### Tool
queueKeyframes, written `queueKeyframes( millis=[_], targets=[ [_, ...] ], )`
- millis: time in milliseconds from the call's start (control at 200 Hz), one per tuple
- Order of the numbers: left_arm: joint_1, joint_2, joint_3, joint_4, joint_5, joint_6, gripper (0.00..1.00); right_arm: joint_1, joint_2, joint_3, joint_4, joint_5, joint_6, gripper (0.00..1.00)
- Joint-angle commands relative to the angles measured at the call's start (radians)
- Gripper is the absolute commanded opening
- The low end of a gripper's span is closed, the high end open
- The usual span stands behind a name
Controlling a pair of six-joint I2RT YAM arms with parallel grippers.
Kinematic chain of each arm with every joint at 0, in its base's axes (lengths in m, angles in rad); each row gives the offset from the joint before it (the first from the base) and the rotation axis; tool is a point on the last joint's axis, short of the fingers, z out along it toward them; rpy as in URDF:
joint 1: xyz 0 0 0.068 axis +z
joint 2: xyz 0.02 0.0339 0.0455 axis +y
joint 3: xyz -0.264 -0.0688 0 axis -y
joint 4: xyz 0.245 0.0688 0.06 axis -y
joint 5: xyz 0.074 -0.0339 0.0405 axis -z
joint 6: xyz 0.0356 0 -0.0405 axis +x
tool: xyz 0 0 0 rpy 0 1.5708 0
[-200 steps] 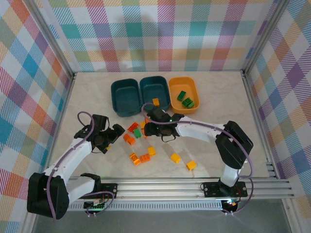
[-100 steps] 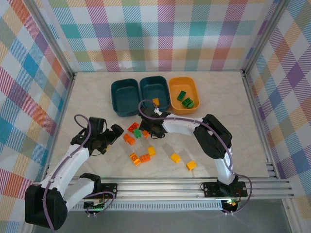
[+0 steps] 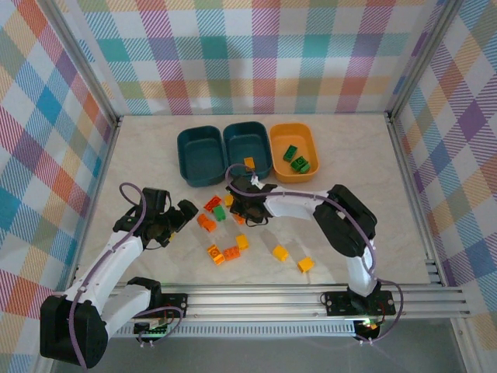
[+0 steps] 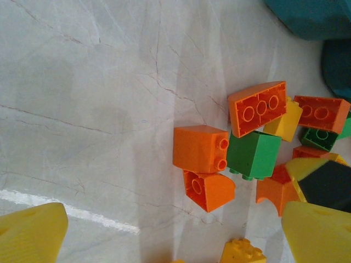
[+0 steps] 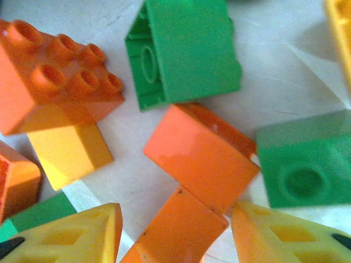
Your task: Sort the legos into containers by color
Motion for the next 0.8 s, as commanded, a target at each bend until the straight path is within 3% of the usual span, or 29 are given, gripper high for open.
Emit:
queueKeyframes(
  millis=[0, 520, 795],
  targets=[
    [0.013, -0.005, 0.013, -0.027, -0.002, 0.014, 1.00, 0.004, -0.045, -0.040, -0.048, 0.006, -0.063, 0.52],
    [0.014, -0.008, 0.059, -0.068, -0.009, 0.028, 1.00, 0.004, -0.050, -0.046, -0.039, -0.035, -0.210, 0.24],
    [0.019, 0.016, 0.102, -0.084, -0.036, 0.039, 1.00, 0.039, -0.183, -0.078, -0.052, 0.019, -0.286, 0.20]
  ],
)
